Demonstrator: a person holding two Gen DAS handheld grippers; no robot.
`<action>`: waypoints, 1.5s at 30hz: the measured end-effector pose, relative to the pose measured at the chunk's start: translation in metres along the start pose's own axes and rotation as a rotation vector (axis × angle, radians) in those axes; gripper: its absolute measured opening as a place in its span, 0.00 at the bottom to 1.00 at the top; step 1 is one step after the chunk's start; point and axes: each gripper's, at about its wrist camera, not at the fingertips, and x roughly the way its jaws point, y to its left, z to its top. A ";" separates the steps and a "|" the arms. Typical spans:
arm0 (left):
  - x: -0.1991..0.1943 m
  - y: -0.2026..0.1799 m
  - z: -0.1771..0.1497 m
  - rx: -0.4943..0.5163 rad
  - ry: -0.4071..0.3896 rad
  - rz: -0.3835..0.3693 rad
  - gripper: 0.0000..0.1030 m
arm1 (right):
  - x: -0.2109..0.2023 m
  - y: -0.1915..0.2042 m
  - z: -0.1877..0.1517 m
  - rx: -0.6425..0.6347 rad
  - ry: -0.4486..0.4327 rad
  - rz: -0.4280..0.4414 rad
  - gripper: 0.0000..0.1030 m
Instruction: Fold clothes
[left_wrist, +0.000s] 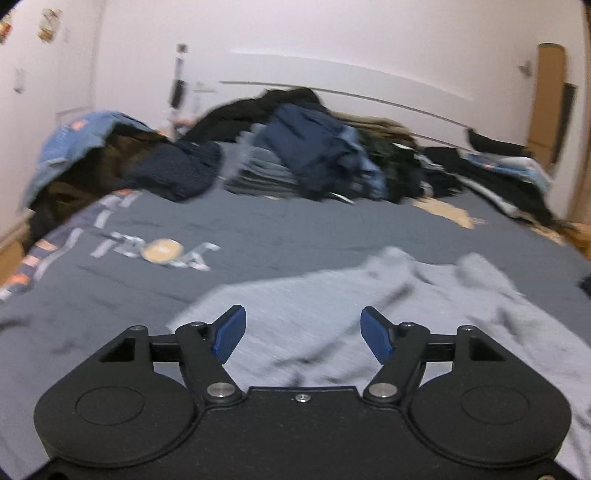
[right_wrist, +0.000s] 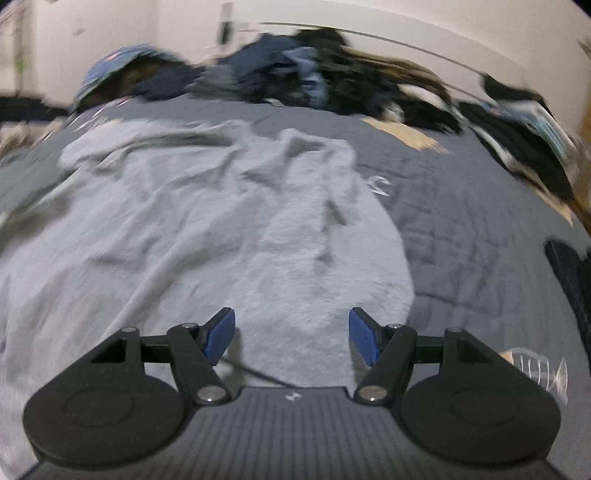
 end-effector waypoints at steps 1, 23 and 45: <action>-0.001 -0.006 -0.003 0.016 0.007 -0.019 0.66 | 0.001 0.005 -0.002 -0.040 0.008 -0.003 0.65; 0.007 -0.047 -0.028 0.158 0.103 -0.114 0.66 | -0.005 -0.062 0.011 0.341 -0.131 -0.101 0.06; -0.003 -0.067 -0.043 0.247 0.128 -0.219 0.75 | -0.001 -0.172 -0.003 0.730 -0.133 -0.281 0.12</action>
